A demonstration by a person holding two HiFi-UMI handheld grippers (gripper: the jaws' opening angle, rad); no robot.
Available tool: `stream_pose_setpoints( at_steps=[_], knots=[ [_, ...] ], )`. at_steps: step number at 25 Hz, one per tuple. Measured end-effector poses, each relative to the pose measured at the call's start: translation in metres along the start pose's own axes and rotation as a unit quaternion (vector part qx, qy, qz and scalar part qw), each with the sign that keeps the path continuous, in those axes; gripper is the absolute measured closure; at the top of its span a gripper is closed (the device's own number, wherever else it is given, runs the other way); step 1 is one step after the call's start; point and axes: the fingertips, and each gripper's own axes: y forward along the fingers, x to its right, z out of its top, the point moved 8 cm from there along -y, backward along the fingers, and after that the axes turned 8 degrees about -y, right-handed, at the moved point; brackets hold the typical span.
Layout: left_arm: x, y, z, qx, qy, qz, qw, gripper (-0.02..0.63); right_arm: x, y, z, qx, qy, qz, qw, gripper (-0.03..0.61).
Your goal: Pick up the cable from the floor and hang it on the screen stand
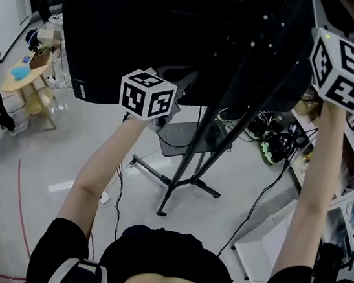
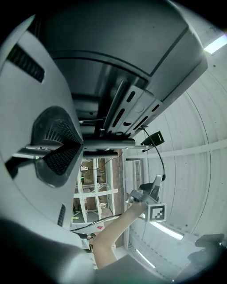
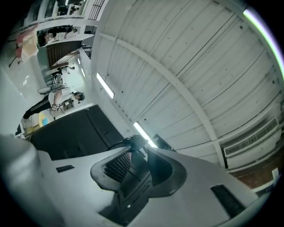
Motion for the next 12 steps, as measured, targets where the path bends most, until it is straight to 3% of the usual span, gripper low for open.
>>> stream_pose_setpoints(
  at_steps=[12],
  knots=[
    [0.033,0.019,-0.041,-0.033,-0.016,-0.008,0.9993,0.611,-0.064,-0.071,-0.093,-0.054,0.071,0.027,0.996,0.451]
  ],
)
